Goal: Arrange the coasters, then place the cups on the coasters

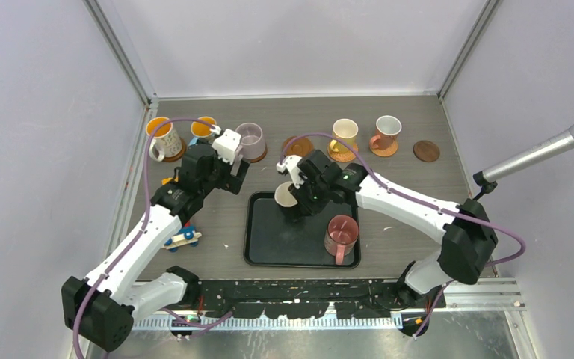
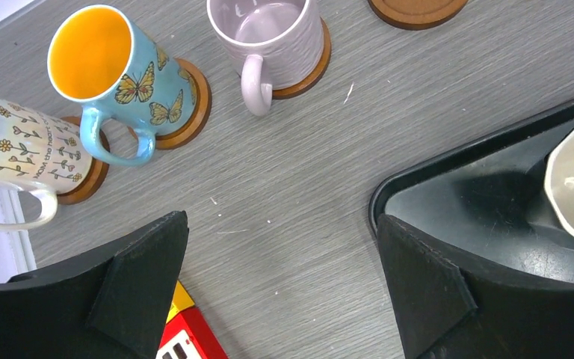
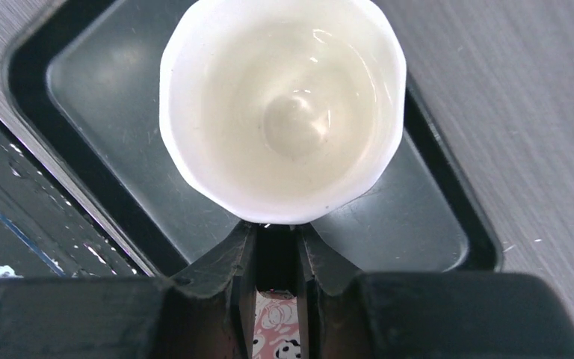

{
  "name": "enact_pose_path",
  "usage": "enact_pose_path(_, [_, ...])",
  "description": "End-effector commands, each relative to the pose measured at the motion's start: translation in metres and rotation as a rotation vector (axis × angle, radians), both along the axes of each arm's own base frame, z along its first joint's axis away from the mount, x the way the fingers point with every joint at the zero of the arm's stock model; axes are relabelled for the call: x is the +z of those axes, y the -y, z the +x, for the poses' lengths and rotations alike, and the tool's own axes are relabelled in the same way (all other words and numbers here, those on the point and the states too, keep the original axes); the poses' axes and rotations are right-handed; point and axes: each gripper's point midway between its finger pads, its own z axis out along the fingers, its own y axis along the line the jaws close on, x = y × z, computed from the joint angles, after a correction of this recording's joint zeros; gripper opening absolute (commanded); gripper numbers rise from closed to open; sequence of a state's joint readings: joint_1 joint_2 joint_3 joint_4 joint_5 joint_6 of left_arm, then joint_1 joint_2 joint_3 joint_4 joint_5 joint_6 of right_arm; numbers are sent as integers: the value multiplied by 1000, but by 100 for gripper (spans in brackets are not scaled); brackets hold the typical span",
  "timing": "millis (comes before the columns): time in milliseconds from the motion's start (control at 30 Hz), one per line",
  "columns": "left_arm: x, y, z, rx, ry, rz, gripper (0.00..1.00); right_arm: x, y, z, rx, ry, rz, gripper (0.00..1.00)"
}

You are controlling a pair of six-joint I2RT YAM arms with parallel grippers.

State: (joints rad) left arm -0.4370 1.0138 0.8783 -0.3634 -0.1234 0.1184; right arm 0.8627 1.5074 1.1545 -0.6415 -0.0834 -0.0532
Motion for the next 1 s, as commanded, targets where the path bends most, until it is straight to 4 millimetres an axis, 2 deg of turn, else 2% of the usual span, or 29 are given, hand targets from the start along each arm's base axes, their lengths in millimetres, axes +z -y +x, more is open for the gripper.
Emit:
enact_pose_path(0, [22, 2, 16, 6, 79, -11, 100, 97, -24, 30, -27, 212, 230, 0])
enact_pose_path(200, [26, 7, 25, 1, 88, -16, 100, 148, -15, 50, -125, 266, 342, 0])
enact_pose_path(333, [34, 8, 33, 10, 98, -16, 100, 192, 12, 82, -303, 315, 439, 0])
enact_pose_path(500, [34, 11, 44, 27, 80, -7, 100, 246, 68, 119, -547, 467, 499, 0])
enact_pose_path(633, [37, 17, 50, 9, 83, -10, 100, 272, 132, 151, -797, 587, 489, 0])
enact_pose_path(700, [40, 19, 54, 4, 88, -14, 100, 281, 174, 165, -971, 658, 462, 0])
enact_pose_path(767, [41, 21, 57, 3, 89, -15, 100, 286, 203, 173, -1090, 709, 444, 0])
enact_pose_path(967, [46, 22, 62, 1, 101, -13, 100, 275, 263, 183, -1358, 788, 365, 0])
